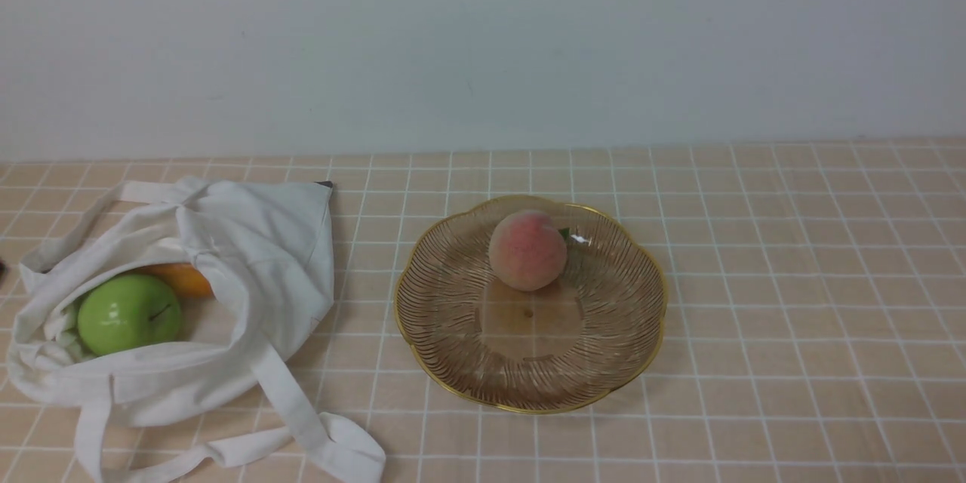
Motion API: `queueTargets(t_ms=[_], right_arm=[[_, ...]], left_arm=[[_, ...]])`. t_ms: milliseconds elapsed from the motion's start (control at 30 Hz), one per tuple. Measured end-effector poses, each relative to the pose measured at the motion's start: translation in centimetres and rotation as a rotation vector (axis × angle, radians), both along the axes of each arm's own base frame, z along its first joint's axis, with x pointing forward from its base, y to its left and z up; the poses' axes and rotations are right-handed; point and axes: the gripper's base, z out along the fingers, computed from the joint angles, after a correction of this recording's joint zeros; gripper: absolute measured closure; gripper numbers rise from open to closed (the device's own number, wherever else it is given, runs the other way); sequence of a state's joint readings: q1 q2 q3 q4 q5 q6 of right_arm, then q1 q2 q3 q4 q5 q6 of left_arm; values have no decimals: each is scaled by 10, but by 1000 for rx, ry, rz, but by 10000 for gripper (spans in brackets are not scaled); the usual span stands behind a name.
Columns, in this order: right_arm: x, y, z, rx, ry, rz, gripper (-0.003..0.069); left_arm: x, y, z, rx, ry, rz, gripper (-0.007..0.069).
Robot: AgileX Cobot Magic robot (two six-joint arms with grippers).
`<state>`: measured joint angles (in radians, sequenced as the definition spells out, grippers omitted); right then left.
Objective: Take the fruit out of the bag on the brown coffee tablecloth and place them on the plate.
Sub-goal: 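Reach into the white bag and grasp the apple with the left gripper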
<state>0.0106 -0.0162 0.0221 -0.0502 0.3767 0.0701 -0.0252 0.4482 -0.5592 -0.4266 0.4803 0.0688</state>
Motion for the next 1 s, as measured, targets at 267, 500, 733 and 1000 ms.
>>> queueTargets(t_ms=[267,500,733,1000], right_arm=[[0,0,0,0,0,0,674],[0,0,0,0,0,0,674],[0,0,0,0,0,0,674],[0,0,0,0,0,0,674]], left_arm=[[92,-1,-7,205,574,-103,632],[151,32,-31,150,758,10,618],[196,52,-61,242,764,-12,608],[228,60,-109,335,790,-61,442]])
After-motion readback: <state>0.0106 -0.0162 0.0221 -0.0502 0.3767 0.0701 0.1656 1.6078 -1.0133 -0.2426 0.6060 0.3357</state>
